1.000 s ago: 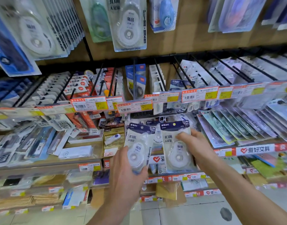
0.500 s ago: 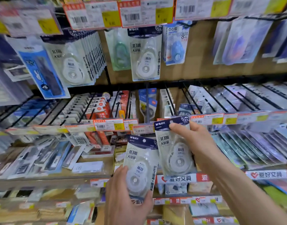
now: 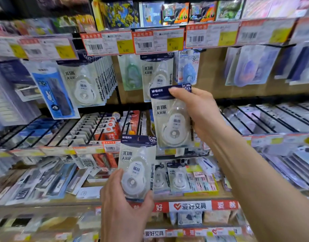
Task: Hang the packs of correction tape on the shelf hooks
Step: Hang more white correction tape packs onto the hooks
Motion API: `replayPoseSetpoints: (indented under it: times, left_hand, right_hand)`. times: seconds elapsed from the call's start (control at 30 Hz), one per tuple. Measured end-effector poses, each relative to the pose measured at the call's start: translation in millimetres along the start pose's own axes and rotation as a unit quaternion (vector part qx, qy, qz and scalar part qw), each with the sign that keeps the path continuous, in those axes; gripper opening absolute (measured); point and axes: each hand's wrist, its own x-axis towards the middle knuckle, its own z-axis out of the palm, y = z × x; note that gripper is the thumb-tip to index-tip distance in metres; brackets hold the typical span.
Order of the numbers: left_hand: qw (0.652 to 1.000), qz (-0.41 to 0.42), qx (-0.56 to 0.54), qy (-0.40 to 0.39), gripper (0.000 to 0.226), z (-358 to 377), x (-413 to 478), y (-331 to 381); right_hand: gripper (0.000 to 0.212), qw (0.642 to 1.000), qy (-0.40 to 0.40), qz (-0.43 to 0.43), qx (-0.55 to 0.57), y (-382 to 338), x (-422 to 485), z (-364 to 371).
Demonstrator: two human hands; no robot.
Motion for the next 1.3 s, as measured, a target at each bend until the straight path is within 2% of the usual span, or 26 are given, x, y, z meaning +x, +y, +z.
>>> replayPoseSetpoints:
  times: [0.13,0.33,0.6,0.87,1.0,1.13,1.23,1.3]
  left_hand:
    - [0.999,-0.005,-0.040,-0.002,0.094,-7.8,15.9,10.7]
    - [0.999,0.000,-0.033,0.003,0.089,-6.2,30.7,16.4]
    - [1.000,0.018,-0.018,-0.003,0.080,-1.5,43.0,20.8]
    - [1.000,0.011,-0.007,-0.014,0.081,3.3,44.0,24.4]
    - [1.000,0.015,-0.004,-0.016,0.082,5.4,44.6,26.0]
    - [1.000,0.023,-0.001,-0.017,0.083,7.0,45.4,25.5]
    - [0.999,0.030,-0.002,-0.011,0.083,7.2,47.1,24.0]
    - [0.999,0.037,-0.002,-0.007,0.081,7.5,49.6,24.1]
  right_hand:
    - [0.002,0.999,-0.018,-0.039,0.003,-21.0,23.6,14.7]
    - [0.012,0.995,-0.014,-0.092,0.019,-35.9,50.3,32.7]
    - [0.012,0.993,0.003,-0.113,0.021,-32.7,69.1,40.0]
    - [0.012,0.991,-0.003,-0.132,-0.026,-30.9,71.1,38.8]
    - [0.011,0.989,0.028,-0.140,-0.043,-31.4,74.5,41.3]
    - [0.008,0.993,0.038,-0.111,-0.029,-27.3,87.1,43.4]
    - [0.008,0.986,0.075,-0.116,-0.095,-23.1,97.3,45.8]
    - [0.018,0.971,0.123,-0.128,-0.161,-25.2,101.3,47.0]
